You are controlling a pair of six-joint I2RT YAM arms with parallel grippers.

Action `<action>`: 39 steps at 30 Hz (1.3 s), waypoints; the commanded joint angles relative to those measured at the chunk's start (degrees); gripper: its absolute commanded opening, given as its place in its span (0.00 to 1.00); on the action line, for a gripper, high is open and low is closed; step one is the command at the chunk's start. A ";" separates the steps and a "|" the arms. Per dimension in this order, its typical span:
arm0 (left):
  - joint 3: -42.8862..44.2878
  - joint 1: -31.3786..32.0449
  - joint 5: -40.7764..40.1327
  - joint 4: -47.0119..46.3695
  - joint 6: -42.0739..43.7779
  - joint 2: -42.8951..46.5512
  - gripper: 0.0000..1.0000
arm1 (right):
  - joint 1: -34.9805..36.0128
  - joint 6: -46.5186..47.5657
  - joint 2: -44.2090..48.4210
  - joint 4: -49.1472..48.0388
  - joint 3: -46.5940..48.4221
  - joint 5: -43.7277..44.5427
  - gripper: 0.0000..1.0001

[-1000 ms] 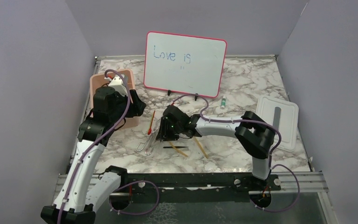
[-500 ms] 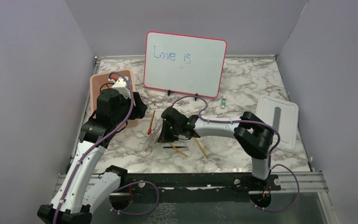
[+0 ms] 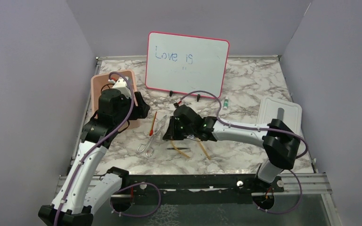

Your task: Organize the chemistry lab equipment

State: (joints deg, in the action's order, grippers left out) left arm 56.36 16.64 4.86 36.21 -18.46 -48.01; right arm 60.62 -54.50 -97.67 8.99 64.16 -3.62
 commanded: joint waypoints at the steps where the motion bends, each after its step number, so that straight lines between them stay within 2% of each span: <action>1: -0.36 0.32 4.16 -2.40 -4.36 -0.35 0.66 | -1.44 8.24 5.96 -8.06 -1.58 -1.32 0.07; 4: -0.69 0.32 9.40 -4.31 -5.58 -0.68 0.66 | -4.55 12.79 9.31 -12.75 -2.91 -7.27 0.07; 8: -2.33 0.32 21.74 -10.56 -7.31 -1.06 0.66 | -10.97 16.95 15.16 -17.51 -6.31 -18.45 0.07; 13: -7.52 0.36 39.29 -26.52 -11.77 -1.66 0.67 | -20.34 19.10 22.72 -24.29 -10.13 -33.27 0.05; 16: -9.97 0.41 44.92 -37.95 -15.80 -3.32 0.72 | -23.44 19.49 25.22 -27.15 -10.12 -40.68 0.04; 19: -9.51 0.60 48.33 -42.94 -17.14 -6.83 0.75 | -24.47 19.34 26.11 -28.85 -8.42 -46.16 0.04; 24: -8.52 1.72 54.64 -46.70 -16.97 -9.36 0.70 | -24.54 17.85 24.83 -30.96 -4.33 -50.70 0.04; 29: -10.36 1.77 57.03 -52.90 -19.35 -5.39 0.54 | -24.76 16.91 23.01 -32.42 -2.44 -52.80 0.04; 33: -11.23 1.87 58.69 -53.19 -19.98 -3.67 0.41 | -24.82 15.87 22.29 -33.83 -2.37 -53.06 0.04; 39: -11.62 1.95 59.79 -53.19 -20.93 -2.53 0.39 | -24.94 15.38 21.03 -33.17 -1.73 -50.90 0.03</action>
State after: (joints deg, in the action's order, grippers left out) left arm 45.71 18.17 61.36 -14.50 -38.26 -51.51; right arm 35.77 -38.22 -75.33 -22.31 60.27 -54.63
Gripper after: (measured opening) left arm 0.389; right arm 0.162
